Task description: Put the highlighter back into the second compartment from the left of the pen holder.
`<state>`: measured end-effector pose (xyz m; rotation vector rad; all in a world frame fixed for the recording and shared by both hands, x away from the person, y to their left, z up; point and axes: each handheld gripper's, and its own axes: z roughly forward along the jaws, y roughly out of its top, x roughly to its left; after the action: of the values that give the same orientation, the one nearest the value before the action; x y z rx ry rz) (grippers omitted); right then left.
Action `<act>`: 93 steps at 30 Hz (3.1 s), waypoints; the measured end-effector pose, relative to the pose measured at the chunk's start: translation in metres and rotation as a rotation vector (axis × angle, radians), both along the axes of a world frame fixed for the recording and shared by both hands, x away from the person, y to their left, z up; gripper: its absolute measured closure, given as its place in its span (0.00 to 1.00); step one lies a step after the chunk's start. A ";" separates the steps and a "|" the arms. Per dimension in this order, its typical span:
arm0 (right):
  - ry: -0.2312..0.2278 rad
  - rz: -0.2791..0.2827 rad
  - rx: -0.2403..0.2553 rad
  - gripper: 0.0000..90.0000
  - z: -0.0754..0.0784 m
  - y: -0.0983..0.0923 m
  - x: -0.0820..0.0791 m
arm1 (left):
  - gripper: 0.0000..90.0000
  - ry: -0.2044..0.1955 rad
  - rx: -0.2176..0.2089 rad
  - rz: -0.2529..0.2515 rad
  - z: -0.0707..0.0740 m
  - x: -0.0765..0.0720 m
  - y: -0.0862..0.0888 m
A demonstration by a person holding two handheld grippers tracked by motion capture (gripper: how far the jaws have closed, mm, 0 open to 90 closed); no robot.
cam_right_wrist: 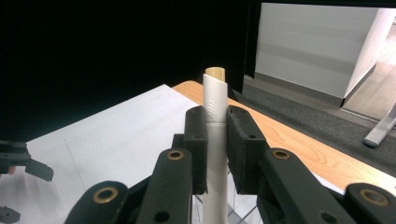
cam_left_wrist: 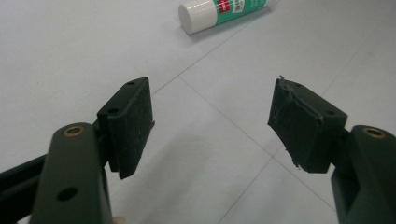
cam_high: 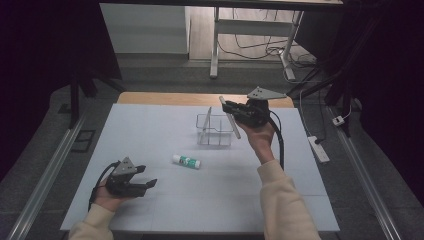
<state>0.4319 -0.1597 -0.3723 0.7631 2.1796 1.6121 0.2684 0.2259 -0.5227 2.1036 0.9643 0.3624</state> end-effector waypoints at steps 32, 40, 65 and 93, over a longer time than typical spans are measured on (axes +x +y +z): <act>-0.012 -0.022 -0.006 0.86 -0.015 0.028 0.022 | 0.34 0.002 -0.008 0.001 0.000 0.000 0.002; -0.009 -0.028 0.016 0.86 -0.018 0.033 0.029 | 0.34 0.002 -0.008 0.002 0.000 0.000 0.002; -0.025 -0.047 0.042 0.86 -0.025 0.055 0.049 | 0.34 0.001 -0.019 0.014 0.000 -0.002 0.007; -0.010 -0.067 0.036 0.85 -0.047 0.060 0.061 | 0.34 0.006 -0.018 0.015 -0.002 -0.002 0.008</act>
<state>0.4934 -0.0994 -0.4194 0.8280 2.1005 1.6222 0.2663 0.2336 -0.5245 2.0839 0.9841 0.3537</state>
